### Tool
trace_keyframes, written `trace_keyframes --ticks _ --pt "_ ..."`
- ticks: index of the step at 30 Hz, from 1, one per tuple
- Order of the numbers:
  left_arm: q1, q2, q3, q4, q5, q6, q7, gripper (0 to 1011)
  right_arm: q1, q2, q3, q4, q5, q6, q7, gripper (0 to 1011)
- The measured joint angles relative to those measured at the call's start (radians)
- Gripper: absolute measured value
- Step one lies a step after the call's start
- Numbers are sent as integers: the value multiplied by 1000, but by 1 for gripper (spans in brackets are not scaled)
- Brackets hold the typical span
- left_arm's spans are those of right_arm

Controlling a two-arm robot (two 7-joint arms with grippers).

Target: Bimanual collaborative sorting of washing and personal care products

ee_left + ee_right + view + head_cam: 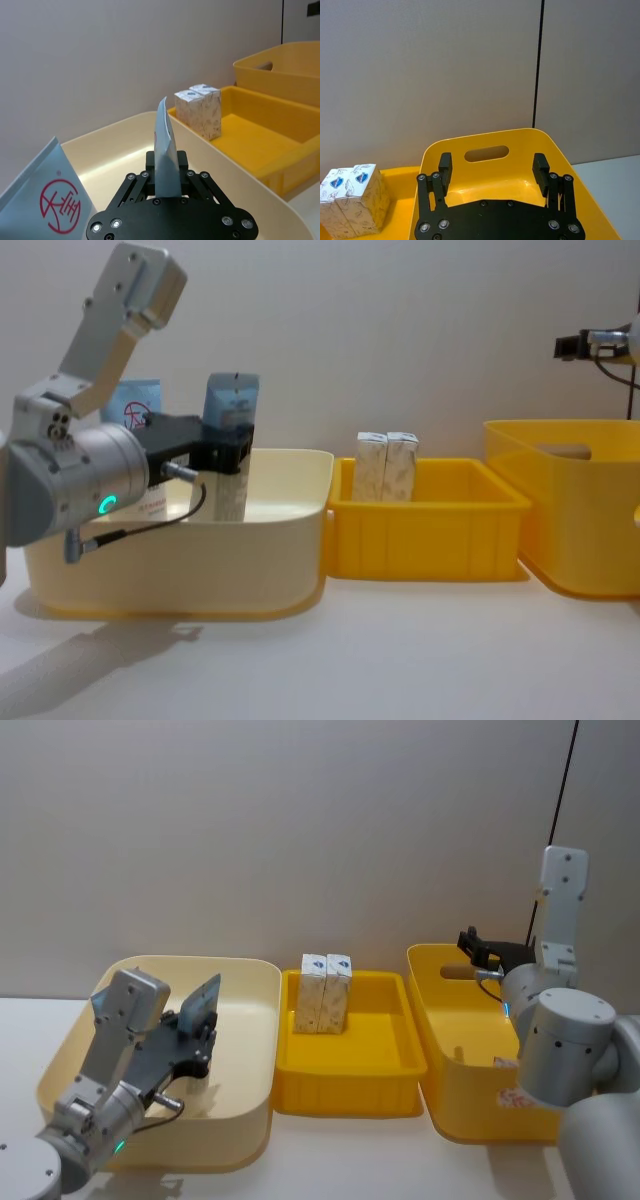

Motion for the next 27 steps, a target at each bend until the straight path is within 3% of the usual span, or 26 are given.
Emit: trace_keyframes --ticks 15,27 --pt "-39 -15 -14 -40 21 -93 -7 234 0 0 0 0 0 0 0 1001" --pt "-101 -36 -29 -67 27 -174 -30 234 0 0 0 0 0 0 0 1001"
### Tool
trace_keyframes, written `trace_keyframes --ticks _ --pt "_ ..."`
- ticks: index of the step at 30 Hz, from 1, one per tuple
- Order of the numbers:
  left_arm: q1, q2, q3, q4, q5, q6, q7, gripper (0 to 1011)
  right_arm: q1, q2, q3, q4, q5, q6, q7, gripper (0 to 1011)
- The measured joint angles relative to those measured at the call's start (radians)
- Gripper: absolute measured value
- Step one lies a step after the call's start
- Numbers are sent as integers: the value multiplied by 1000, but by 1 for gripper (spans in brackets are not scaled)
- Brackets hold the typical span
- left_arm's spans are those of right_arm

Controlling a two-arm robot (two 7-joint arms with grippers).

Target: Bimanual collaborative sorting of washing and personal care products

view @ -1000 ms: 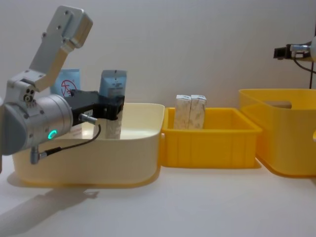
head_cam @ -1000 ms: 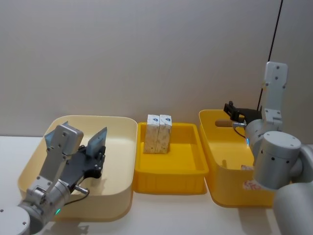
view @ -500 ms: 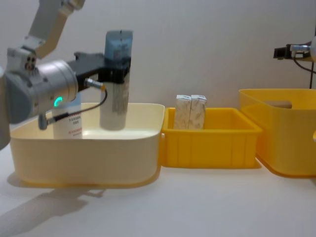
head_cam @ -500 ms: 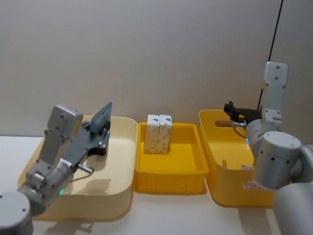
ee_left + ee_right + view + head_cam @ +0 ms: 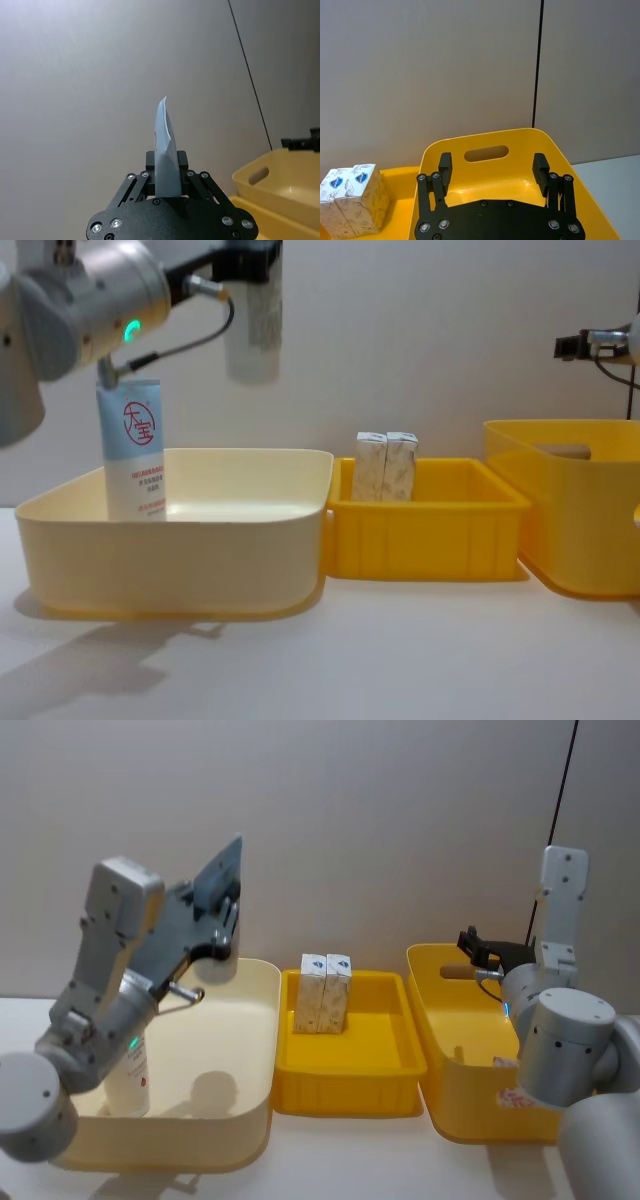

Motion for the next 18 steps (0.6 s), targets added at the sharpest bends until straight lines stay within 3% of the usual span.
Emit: trace_keyframes --ticks 8,18 --pt "-41 -25 -20 1 -37 -50 -32 234 -3 5 -10 -2 -9 -6 14 1001" --pt "-61 -59 -46 16 -96 -74 -66 233 -29 36 -66 -40 -35 -39 93 1001"
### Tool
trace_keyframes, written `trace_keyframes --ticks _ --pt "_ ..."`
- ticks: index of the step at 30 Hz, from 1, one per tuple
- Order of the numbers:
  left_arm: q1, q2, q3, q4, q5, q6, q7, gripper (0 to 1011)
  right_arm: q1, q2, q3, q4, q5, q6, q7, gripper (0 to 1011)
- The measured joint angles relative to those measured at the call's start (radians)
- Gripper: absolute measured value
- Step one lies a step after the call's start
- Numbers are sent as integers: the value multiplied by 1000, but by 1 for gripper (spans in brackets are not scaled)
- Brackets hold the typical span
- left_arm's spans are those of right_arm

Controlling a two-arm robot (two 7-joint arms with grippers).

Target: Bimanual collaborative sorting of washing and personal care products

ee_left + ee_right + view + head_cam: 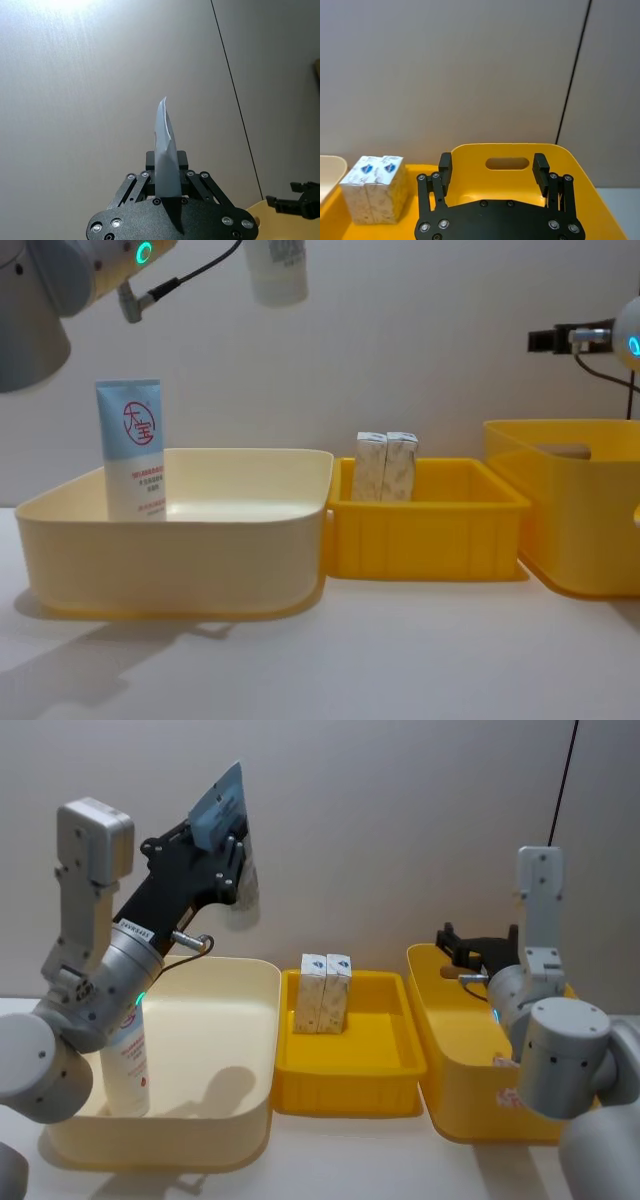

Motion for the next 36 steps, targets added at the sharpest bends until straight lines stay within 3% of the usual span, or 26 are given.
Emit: trace_keyframes --ticks 16,27,36 --pt "9 -22 -27 2 -50 10 -32 234 -44 59 -82 -72 -23 -67 170 1001" --pt "15 -29 -33 -6 -54 28 -38 234 -16 69 -115 -26 -43 -88 229 1001" --pt "21 -37 -40 -13 -50 44 -39 234 21 85 -170 25 -68 -127 326 1001"
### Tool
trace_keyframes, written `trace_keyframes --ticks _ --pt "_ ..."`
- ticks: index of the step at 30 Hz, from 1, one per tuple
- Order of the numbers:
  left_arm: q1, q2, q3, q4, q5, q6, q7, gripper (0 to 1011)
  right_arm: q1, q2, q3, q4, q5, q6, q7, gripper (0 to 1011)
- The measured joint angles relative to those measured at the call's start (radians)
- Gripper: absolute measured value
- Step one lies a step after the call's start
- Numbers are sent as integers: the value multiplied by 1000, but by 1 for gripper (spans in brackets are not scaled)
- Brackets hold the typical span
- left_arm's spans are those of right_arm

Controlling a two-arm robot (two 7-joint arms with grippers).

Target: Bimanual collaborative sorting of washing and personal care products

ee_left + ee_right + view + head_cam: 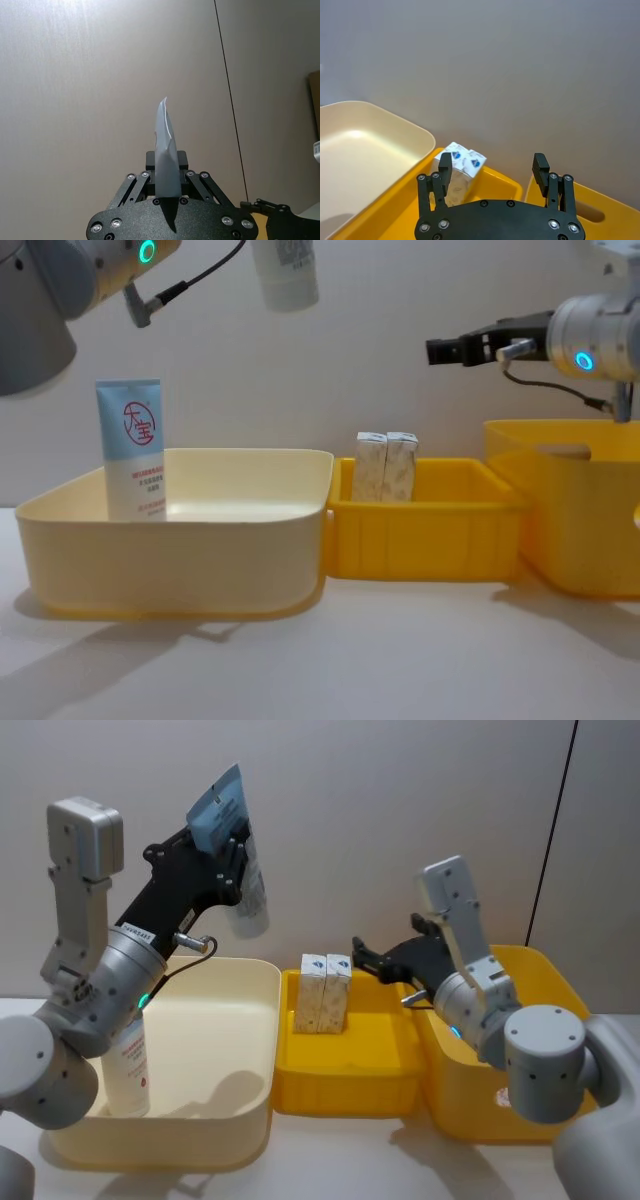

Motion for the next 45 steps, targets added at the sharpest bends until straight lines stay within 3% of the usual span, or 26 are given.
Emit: trace_keyframes --ticks 11,20,30,45 --pt "0 -8 -7 4 7 4 -3 233 44 19 -69 48 -20 -56 135 1001" --pt "-7 -19 -11 22 12 5 -11 234 58 32 -90 61 -12 -75 202 1001" --pt "-15 -31 -15 38 18 2 -18 234 52 41 -96 28 17 -38 244 1001" --pt "-26 -48 -13 51 21 -3 -32 234 91 54 -136 11 65 32 377 1001"
